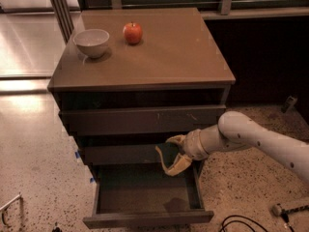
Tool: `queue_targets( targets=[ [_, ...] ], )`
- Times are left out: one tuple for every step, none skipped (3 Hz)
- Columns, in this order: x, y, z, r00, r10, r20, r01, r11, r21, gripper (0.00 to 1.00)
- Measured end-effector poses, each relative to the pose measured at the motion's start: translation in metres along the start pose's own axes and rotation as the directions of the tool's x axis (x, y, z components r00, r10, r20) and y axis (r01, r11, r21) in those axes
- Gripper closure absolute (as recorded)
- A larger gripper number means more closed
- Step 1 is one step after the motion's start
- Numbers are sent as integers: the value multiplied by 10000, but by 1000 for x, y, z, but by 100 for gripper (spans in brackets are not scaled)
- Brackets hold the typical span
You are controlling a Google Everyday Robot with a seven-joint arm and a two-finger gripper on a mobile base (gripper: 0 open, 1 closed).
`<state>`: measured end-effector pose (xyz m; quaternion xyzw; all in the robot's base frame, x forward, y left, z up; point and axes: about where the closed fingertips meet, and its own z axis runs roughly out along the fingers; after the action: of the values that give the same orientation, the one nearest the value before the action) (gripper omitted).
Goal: Place sponge into bottom drawer
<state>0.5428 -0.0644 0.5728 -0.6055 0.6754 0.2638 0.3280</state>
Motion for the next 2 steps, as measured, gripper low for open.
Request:
queue_targets(
  targets=[
    [56,-8,47,9982,374,-475,-383,9991,-181,100],
    [56,-8,47,9982,366,-468,-375,9991,-179,100]
  ],
)
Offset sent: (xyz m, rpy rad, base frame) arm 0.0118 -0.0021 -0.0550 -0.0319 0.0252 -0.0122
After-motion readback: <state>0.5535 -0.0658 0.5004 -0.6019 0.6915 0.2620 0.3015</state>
